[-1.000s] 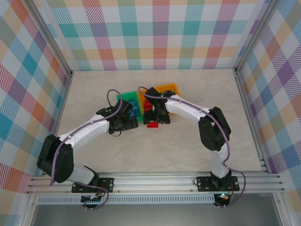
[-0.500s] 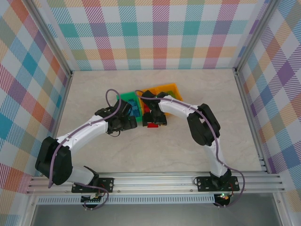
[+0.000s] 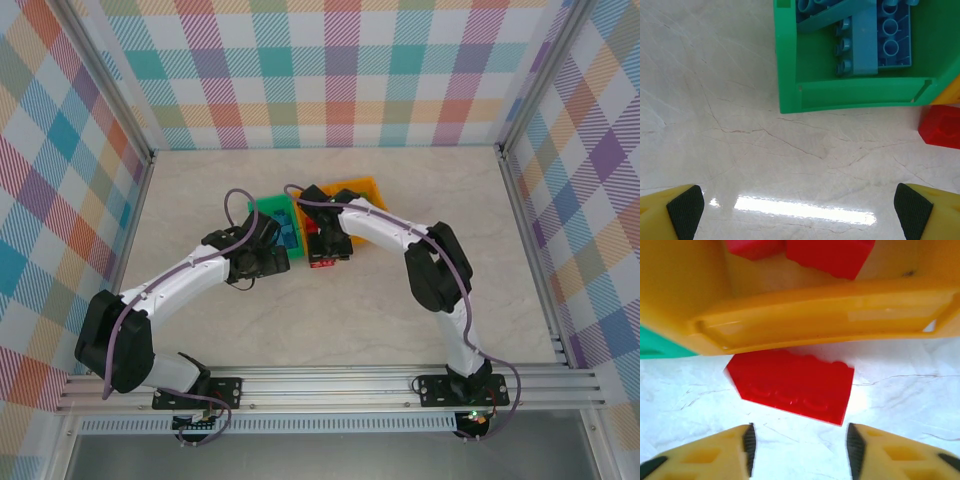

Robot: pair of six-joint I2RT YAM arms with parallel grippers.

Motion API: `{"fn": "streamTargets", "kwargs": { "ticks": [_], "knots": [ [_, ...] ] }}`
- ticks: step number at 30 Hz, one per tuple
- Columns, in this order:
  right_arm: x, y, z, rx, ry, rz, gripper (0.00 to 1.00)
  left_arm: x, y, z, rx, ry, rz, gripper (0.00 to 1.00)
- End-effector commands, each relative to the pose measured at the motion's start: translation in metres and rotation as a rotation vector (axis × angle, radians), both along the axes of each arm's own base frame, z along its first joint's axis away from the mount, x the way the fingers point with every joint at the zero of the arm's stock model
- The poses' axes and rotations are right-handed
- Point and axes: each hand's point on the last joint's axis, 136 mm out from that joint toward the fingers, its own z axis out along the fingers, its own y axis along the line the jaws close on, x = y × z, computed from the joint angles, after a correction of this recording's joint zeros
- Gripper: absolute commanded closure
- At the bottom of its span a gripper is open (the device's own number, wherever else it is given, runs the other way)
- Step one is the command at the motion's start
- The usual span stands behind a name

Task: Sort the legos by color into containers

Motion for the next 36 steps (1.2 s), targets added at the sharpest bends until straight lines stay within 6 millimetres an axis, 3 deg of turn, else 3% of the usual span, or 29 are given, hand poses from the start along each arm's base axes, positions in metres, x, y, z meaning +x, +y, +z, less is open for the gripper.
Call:
{"fn": "streamTargets", "kwargs": {
  "ticks": [1,4,7,12,16,22,31,36],
  "knots": [
    [0.014,0.002,0.045,0.021,-0.093,0.031,0.53,-0.008,0.009,0.001,0.034,0.001,0.003,0.00],
    [0.031,0.006,0.055,0.041,-0.115,0.027,0.55,-0.009,0.010,0.002,0.034,-0.001,0.006,0.00],
    [0.037,0.006,0.056,0.018,-0.096,0.046,0.53,-0.011,0.012,0.003,0.037,-0.002,0.012,0.00],
    [0.020,-0.001,0.037,-0.002,-0.032,0.068,0.44,-0.015,0.016,0.004,0.035,-0.011,0.030,0.00],
    [0.000,-0.003,0.019,0.040,0.002,0.059,0.25,-0.016,0.017,0.001,0.032,-0.007,0.034,0.00],
    [-0.007,0.006,-0.006,0.042,-0.001,0.073,0.12,-0.013,0.012,0.000,0.024,0.001,0.025,0.00],
    [-0.005,0.008,-0.016,0.072,-0.035,0.025,0.06,-0.016,0.016,0.002,0.035,-0.001,0.027,0.00],
    [0.007,0.009,-0.026,0.030,-0.060,0.017,0.05,-0.015,0.015,0.001,0.034,0.002,0.026,0.00]
  ]
}}
